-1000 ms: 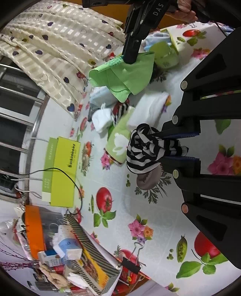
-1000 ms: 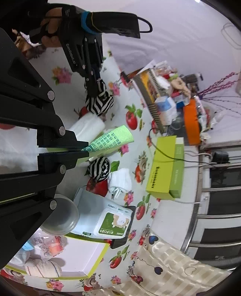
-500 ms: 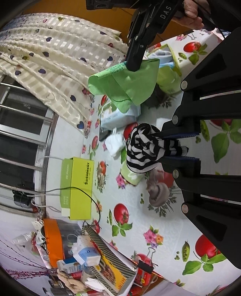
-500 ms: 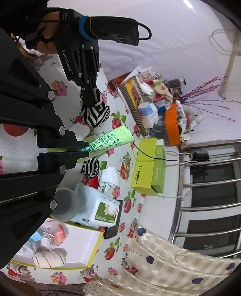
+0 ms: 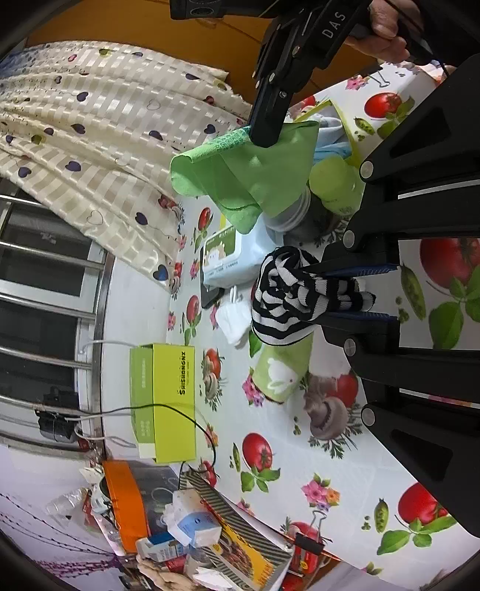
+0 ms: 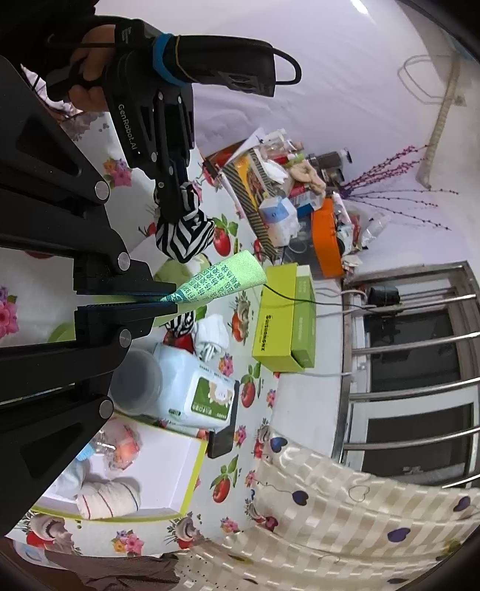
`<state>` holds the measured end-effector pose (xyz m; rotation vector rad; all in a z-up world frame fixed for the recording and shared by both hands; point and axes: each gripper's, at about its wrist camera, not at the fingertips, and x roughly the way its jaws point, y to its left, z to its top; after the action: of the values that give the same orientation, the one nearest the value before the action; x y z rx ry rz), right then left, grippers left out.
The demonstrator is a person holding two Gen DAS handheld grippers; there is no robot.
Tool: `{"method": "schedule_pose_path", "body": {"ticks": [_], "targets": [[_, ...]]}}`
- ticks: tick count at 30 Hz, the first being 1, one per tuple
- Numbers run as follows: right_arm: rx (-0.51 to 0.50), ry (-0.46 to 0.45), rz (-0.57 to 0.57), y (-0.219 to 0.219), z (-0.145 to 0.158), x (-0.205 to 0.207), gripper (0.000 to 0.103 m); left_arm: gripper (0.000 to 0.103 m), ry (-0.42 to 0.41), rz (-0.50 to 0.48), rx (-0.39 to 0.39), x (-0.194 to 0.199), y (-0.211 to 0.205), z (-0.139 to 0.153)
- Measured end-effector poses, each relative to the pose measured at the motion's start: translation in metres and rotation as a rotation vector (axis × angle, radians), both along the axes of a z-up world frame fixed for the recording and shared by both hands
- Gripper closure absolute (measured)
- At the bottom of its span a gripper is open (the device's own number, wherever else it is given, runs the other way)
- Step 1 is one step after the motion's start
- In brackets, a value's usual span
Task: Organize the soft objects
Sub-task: 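Carry the green cloth with the right tool toward the tray while the left tool carries the sock, then open the right tool to release the green cloth into the tray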
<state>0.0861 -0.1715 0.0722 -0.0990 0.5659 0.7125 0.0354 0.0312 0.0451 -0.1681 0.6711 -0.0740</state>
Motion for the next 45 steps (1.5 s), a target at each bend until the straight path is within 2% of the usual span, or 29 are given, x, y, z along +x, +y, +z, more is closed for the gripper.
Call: {"method": "schedule_pose_path", "body": {"ticks": [12, 26, 39, 45], "targets": [[0.029, -0.007, -0.071, -0.038, 0.001, 0.004, 0.100, 0.087, -0.010, -0.067, 0.020, 0.016, -0.036, 0.009], [0.060, -0.010, -0.211, -0.103, 0.002, 0.022, 0.100, 0.087, -0.025, -0.139, 0.031, 0.036, -0.071, 0.018], [0.068, 0.023, -0.261, -0.128, -0.012, 0.041, 0.100, 0.087, -0.020, -0.190, 0.041, 0.052, -0.095, 0.019], [0.035, 0.014, -0.294, -0.135, -0.016, 0.056, 0.100, 0.087, -0.012, -0.199, 0.046, 0.058, -0.100, 0.018]]}}
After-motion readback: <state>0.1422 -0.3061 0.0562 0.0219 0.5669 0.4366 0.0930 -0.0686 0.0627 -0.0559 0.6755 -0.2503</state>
